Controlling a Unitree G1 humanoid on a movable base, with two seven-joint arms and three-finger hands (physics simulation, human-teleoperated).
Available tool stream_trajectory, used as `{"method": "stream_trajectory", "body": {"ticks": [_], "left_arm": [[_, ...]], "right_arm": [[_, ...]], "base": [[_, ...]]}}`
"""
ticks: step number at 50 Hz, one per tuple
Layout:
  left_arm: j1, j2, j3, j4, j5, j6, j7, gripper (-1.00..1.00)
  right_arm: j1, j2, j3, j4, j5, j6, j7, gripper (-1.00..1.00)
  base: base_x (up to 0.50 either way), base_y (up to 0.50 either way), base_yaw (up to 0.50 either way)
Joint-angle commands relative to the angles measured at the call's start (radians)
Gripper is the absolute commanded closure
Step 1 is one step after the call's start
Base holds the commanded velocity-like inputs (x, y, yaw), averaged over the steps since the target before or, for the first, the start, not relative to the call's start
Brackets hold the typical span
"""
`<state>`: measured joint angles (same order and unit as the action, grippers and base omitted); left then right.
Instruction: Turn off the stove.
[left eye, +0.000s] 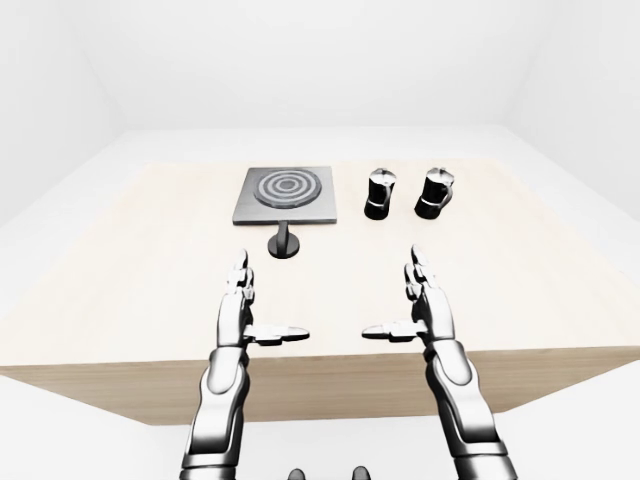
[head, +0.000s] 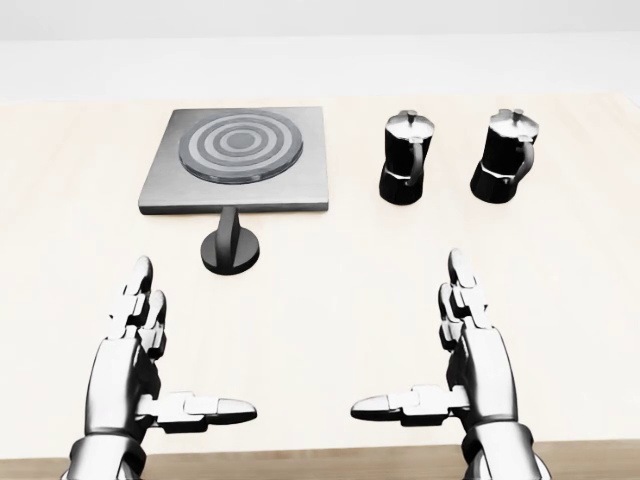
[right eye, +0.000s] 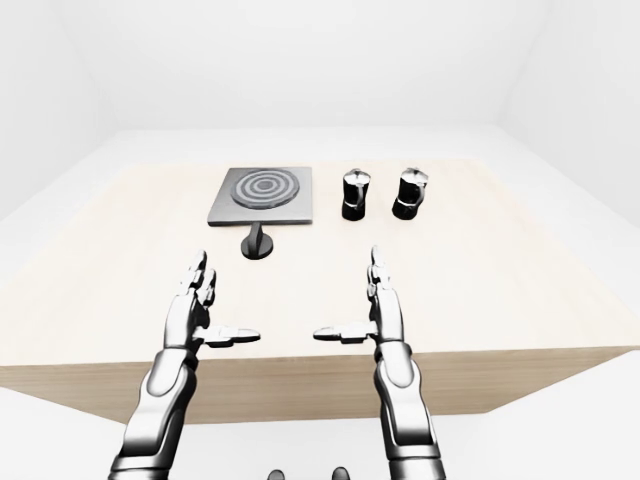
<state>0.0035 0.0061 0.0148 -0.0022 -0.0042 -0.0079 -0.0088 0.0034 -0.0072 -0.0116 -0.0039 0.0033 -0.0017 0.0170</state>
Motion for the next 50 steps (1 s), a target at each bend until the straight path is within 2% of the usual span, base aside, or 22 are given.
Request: {"method": "stream_trajectory", "body": {"ticks": [1, 2, 7, 9, 11, 13, 15, 17, 19, 21, 23, 26, 32, 34, 35, 39, 47, 50], "left_arm": [[0.014, 0.009, 0.015, -0.009, 0.004, -0.016, -0.013, -1.0], [0.014, 0.009, 0.014, -0.007, 0.006, -0.02, -0.012, -1.0], [0.023, 0.006, 0.009, -0.03, 0.014, -0.006, -0.01, -1.0], [0.017, 0.008, 0.011, -0.011, 0.015, -0.019, -0.01, -1.0], [0.016, 0.008, 0.012, -0.01, 0.016, -0.018, -0.011, -1.0], [0.017, 0.008, 0.012, -0.009, 0.016, -0.019, -0.011, -1.0], [0.014, 0.009, 0.012, -0.003, 0.017, -0.022, -0.011, -1.0], [0.016, 0.007, 0.011, -0.015, 0.022, -0.012, -0.005, -1.0], [0.013, 0.008, 0.014, -0.005, 0.018, -0.019, -0.008, -1.0], [0.019, 0.007, 0.011, -0.019, 0.019, -0.01, -0.008, -1.0], [0.012, 0.009, 0.013, 0.0, 0.02, -0.021, -0.009, -1.0], [0.02, 0.007, 0.009, -0.024, 0.022, -0.005, -0.007, -1.0], [0.012, 0.008, 0.011, 0.0, 0.021, -0.022, -0.009, -1.0], [0.022, 0.006, 0.006, -0.029, 0.024, -0.003, -0.008, -1.0], [0.023, 0.006, 0.006, -0.029, 0.024, -0.002, -0.008, -1.0], [0.019, 0.007, 0.005, -0.012, 0.03, -0.013, -0.007, -1.0], [0.018, 0.007, 0.003, -0.008, 0.036, -0.01, -0.007, -1.0], [0.015, 0.007, 0.002, 0.006, 0.043, -0.018, -0.005, -1.0]], "right_arm": [[0.013, -0.01, -0.008, -0.006, -0.023, -0.019, 0.022, -1.0], [0.015, -0.01, -0.007, -0.011, -0.024, -0.015, 0.024, -1.0], [0.023, -0.009, -0.003, -0.02, -0.032, -0.015, 0.031, -1.0], [0.022, -0.009, -0.004, -0.017, -0.032, -0.016, 0.034, -1.0], [0.025, -0.009, -0.002, -0.028, -0.033, -0.007, 0.036, -1.0], [0.019, -0.009, -0.005, -0.012, -0.03, -0.017, 0.038, -1.0], [0.021, -0.008, -0.004, -0.017, -0.031, -0.013, 0.038, -1.0], [0.02, -0.008, -0.004, -0.02, -0.03, -0.007, 0.039, -1.0], [0.019, -0.008, -0.004, -0.013, -0.03, -0.013, 0.041, -1.0], [0.02, -0.008, -0.003, -0.02, -0.023, -0.005, 0.047, -1.0], [0.019, -0.008, -0.001, -0.013, -0.028, -0.015, 0.047, -1.0], [0.02, -0.008, -0.002, -0.016, -0.027, -0.013, 0.049, -1.0], [0.018, -0.008, -0.004, -0.008, -0.027, -0.018, 0.05, -1.0], [0.019, -0.008, -0.004, -0.009, -0.026, -0.017, 0.05, -1.0], [0.019, -0.008, -0.004, -0.01, -0.025, -0.015, 0.05, -1.0], [0.021, -0.007, -0.003, -0.02, -0.027, -0.006, 0.048, -1.0], [0.02, -0.008, -0.005, -0.019, -0.029, -0.002, 0.044, -1.0], [0.019, -0.008, -0.005, -0.019, -0.029, 0.001, 0.042, -1.0]], "base": [[0.0, 0.0, 0.0], [0.0, 0.0, 0.0], [0.0, 0.04, 0.0], [0.0, 0.25, 0.0], [0.0, 0.32, 0.0], [0.01, 0.32, 0.0], [0.01, 0.32, 0.0], [0.02, 0.32, 0.0], [0.01, 0.32, 0.0], [0.02, 0.32, 0.0], [0.02, 0.32, 0.0], [0.02, 0.32, 0.0], [0.02, 0.32, 0.0], [0.02, 0.32, 0.0], [0.02, 0.32, 0.0], [0.02, 0.32, 0.0], [0.02, 0.32, 0.0], [0.02, 0.31, 0.0]]}}
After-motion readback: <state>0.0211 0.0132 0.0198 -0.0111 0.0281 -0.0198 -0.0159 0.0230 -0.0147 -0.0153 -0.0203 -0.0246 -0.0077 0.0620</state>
